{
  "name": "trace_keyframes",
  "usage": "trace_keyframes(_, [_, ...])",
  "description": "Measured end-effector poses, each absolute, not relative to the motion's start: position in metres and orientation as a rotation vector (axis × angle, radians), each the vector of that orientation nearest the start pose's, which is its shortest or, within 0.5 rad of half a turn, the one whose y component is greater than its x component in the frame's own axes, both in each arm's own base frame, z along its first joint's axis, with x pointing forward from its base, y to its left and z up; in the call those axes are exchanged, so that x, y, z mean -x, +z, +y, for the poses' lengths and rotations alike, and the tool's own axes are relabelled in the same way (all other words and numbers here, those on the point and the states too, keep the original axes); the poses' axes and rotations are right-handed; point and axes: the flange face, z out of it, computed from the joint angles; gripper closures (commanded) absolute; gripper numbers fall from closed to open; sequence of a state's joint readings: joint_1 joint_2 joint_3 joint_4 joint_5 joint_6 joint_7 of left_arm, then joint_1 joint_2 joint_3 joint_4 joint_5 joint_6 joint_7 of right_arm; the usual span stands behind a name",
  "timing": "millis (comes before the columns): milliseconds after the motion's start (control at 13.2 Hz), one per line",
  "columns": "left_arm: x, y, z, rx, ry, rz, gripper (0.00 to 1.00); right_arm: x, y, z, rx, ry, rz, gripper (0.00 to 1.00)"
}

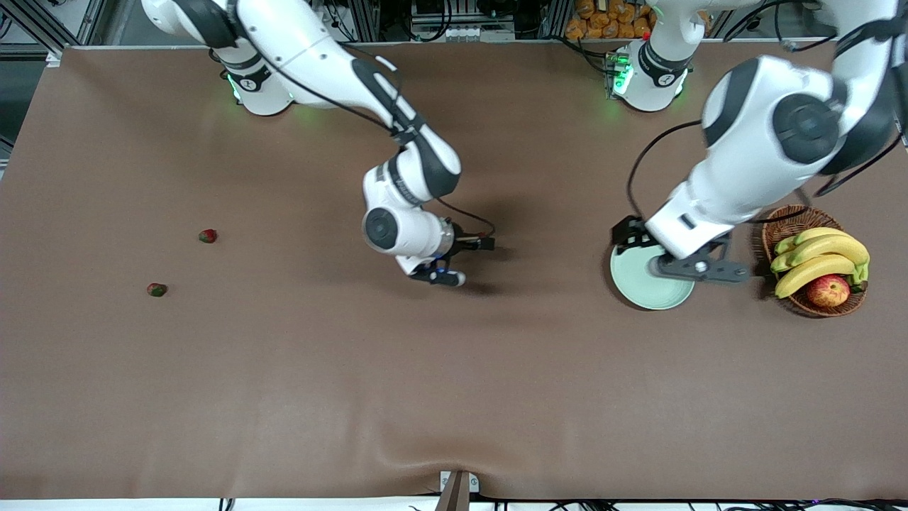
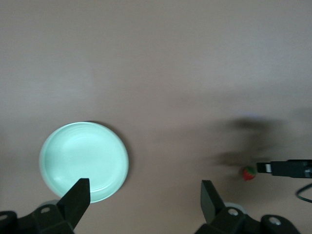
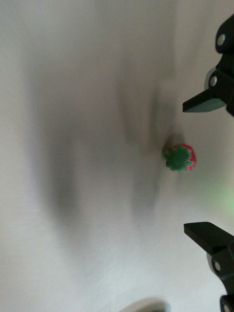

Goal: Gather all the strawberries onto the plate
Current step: 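Grasp the strawberry with the left gripper while the right gripper grasps another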

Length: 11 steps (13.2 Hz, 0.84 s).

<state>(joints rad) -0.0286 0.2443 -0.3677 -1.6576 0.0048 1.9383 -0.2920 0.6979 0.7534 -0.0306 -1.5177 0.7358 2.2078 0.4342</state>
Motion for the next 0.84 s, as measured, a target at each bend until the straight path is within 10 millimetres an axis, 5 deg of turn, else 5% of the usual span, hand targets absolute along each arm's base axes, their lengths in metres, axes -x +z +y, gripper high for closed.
trace_keyframes(228, [-0.588,0.446,-0.279,3.255,0.009,0.111,0.0,-0.601,0.271,0.354,2.769,0.469,0.291,0.0])
trace_keyframes(456, [-0.578,0.412,-0.337,3.282,0.035,0.141,0.0,-0.627,0.311,0.247,2.885,0.552,0.34,0.0])
trace_keyframes(836, [-0.532,0.33,-0.429,3.177,0.037,-0.025,0.05,-0.637,0.293,0.105,3.063,0.667,0.277,0.0])
